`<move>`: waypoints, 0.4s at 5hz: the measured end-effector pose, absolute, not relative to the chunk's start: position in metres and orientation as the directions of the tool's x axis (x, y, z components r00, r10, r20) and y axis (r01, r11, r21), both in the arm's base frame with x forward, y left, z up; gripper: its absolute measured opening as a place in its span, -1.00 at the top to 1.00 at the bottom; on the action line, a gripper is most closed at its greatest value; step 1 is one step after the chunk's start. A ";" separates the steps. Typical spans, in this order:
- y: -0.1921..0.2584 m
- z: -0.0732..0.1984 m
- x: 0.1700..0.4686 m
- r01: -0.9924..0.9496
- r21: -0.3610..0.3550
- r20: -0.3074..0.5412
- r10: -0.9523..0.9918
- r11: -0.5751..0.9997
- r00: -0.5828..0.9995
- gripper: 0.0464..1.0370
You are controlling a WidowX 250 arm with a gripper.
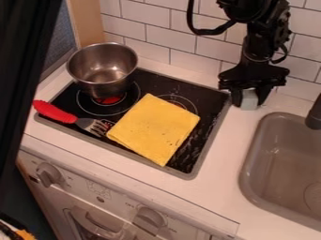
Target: Move the blue object to the upper right side of the right burner
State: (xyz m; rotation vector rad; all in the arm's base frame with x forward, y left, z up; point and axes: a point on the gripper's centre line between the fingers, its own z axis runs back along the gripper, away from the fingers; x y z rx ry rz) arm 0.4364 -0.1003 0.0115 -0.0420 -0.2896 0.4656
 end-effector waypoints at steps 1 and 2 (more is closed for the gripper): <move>-0.099 0.010 0.436 -0.440 -0.106 0.273 0.452 0.892 0.849 0.07; -0.095 0.010 0.435 -0.457 -0.107 0.271 0.468 0.883 0.841 0.07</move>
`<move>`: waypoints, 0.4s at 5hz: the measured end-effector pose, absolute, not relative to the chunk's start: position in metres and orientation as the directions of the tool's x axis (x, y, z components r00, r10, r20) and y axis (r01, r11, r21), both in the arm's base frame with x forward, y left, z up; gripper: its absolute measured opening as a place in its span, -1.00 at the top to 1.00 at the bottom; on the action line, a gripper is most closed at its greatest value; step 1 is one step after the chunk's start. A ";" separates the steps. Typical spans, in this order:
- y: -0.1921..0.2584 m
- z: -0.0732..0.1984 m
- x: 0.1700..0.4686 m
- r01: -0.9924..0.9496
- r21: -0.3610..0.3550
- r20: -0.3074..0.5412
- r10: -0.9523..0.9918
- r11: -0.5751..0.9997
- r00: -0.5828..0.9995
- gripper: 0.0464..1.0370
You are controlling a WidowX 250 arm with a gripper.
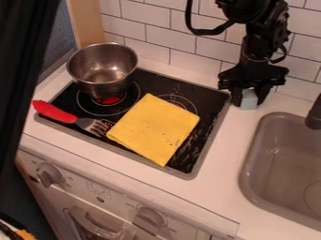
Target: Move the blue object to the upper right side of the right burner
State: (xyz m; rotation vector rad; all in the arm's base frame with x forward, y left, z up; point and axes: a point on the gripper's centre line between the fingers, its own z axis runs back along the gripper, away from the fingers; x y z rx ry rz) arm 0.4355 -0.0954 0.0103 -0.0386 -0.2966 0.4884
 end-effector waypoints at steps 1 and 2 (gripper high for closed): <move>-0.093 0.013 0.435 -0.461 -0.108 0.282 0.471 0.881 0.836 0.07; -0.075 0.041 0.434 -0.479 -0.144 0.321 0.498 0.866 0.805 0.07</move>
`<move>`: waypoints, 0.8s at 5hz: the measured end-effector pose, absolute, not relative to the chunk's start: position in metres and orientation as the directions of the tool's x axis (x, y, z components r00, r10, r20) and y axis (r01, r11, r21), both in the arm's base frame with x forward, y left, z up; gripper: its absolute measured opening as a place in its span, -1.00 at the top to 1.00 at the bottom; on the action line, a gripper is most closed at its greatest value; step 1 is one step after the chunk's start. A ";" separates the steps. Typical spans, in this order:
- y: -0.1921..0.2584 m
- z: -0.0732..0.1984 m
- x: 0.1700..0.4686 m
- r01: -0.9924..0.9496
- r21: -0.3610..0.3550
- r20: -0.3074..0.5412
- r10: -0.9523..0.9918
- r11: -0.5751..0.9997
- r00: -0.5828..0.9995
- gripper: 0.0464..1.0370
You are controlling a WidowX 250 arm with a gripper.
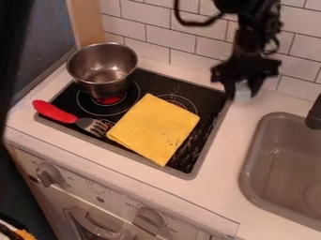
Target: Move the blue object to the upper right side of the right burner
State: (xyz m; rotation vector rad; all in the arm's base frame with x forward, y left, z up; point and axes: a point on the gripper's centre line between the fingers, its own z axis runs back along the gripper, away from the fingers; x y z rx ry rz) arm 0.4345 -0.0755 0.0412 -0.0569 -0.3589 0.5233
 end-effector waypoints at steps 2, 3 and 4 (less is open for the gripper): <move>-0.045 0.084 0.428 -0.530 -0.178 0.379 0.554 0.829 0.741 0.07; -0.020 0.081 0.417 -0.580 -0.163 0.365 0.595 0.798 0.716 0.07; -0.009 0.072 0.411 -0.595 -0.145 0.353 0.603 0.791 0.716 0.07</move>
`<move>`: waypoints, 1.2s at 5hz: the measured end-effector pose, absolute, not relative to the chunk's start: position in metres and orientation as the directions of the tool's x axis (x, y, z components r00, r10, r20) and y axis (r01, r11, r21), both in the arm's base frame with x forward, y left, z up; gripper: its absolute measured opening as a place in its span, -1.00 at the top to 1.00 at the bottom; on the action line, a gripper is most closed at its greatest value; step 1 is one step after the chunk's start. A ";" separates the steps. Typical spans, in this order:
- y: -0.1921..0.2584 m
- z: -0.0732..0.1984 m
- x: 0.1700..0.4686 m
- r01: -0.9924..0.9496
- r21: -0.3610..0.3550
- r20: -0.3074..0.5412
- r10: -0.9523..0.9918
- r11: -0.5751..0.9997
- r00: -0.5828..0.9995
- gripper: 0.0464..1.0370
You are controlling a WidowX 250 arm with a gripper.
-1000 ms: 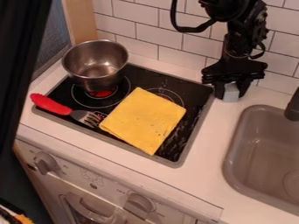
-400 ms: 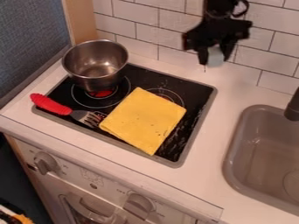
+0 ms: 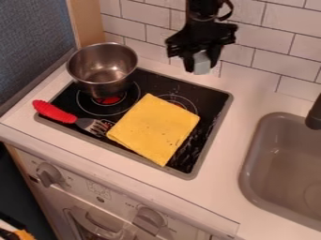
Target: Move the blue object to the upper right side of the right burner
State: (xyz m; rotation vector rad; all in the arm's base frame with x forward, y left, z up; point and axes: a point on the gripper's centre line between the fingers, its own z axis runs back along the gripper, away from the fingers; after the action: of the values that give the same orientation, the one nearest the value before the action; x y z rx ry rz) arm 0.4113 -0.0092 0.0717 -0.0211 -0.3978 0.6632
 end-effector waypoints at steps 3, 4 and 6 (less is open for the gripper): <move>-0.001 0.034 0.407 -0.588 -0.100 0.288 0.589 0.803 0.755 0.07; 0.001 0.022 0.404 -0.593 -0.080 0.262 0.591 0.801 0.763 -0.04; 0.014 0.018 0.395 -0.660 -0.065 0.219 0.656 0.749 0.723 -0.95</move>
State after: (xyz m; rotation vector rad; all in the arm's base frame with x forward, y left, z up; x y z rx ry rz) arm 0.3948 0.0143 0.0185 0.0178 -0.2351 0.7262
